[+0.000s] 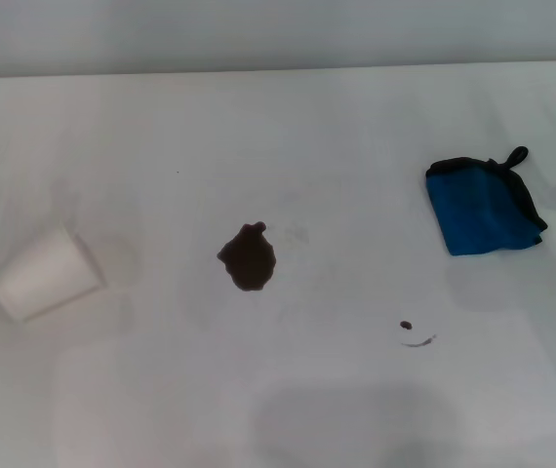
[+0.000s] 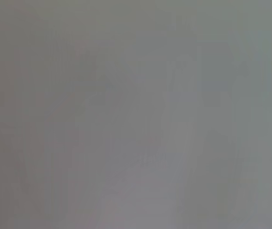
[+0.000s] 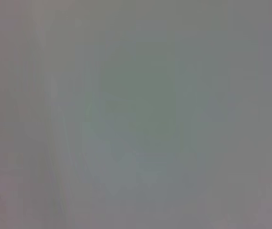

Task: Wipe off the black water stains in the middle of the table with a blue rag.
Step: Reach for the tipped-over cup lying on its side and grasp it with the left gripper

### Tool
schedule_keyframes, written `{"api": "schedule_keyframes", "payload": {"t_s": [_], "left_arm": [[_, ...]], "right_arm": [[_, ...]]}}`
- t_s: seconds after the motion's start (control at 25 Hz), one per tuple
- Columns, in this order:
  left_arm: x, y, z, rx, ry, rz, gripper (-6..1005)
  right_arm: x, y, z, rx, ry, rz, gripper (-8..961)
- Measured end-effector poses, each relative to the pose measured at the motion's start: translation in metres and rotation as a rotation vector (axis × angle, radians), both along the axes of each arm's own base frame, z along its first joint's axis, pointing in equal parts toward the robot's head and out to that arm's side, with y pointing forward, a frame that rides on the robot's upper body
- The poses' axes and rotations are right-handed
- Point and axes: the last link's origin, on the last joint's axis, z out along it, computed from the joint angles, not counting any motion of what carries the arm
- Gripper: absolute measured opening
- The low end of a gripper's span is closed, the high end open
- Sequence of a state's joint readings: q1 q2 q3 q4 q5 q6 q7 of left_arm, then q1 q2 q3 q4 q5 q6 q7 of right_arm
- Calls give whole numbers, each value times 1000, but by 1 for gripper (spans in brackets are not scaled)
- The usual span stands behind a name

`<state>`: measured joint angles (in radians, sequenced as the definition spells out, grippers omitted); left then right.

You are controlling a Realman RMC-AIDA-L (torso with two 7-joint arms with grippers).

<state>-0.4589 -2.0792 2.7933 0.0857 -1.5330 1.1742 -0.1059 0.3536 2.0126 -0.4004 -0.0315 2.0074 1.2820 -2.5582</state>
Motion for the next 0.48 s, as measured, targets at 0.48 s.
{"api": "schedule_keyframes", "payload": {"t_s": [0.48], "left_arm": [[3,4,1,-3,8,-13,876]], "right_arm": [[0,0,-1,-6,-1,1,854]]}}
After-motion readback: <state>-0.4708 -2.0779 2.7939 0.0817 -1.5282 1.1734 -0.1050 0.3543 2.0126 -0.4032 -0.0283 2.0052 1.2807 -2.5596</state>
